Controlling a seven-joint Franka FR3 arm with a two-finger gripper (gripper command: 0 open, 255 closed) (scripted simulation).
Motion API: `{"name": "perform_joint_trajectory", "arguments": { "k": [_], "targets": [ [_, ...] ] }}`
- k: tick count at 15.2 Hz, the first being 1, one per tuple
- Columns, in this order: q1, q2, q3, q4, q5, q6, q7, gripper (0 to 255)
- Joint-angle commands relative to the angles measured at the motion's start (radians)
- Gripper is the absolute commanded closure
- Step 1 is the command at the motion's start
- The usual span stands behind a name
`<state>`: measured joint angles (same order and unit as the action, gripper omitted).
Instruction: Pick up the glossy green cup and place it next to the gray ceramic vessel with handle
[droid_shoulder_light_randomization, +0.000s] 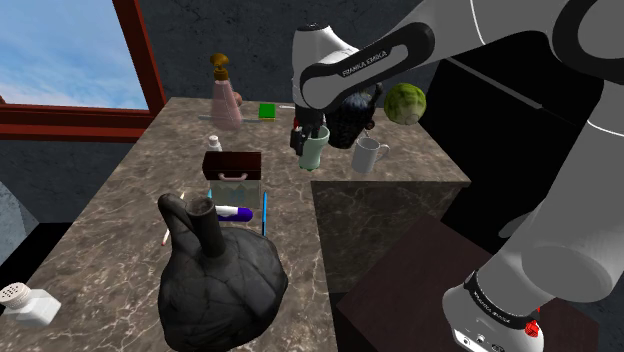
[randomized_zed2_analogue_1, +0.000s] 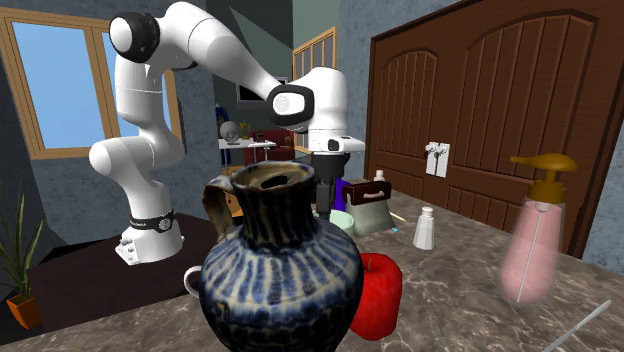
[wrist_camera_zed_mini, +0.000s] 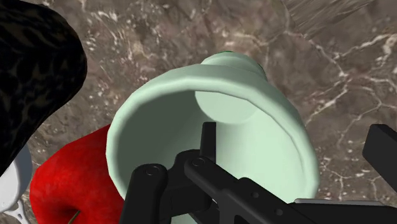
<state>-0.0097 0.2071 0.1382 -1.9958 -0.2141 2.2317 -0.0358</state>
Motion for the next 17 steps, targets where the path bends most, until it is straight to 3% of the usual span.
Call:
{"name": "perform_joint_trajectory", "arguments": {
  "k": [1,4,5,17],
  "targets": [
    [0.0,0.0,0.0,0.0,0.0,0.001,0.0,0],
    [0.0,0.0,0.0,0.0,0.0,0.0,0.0,0],
    [0.0,0.0,0.0,0.0,0.0,0.0,0.0,255],
    [-0.001,-0.019,0.002,0.017,0.008,-0.035,-0.009,255]
  ]
}}
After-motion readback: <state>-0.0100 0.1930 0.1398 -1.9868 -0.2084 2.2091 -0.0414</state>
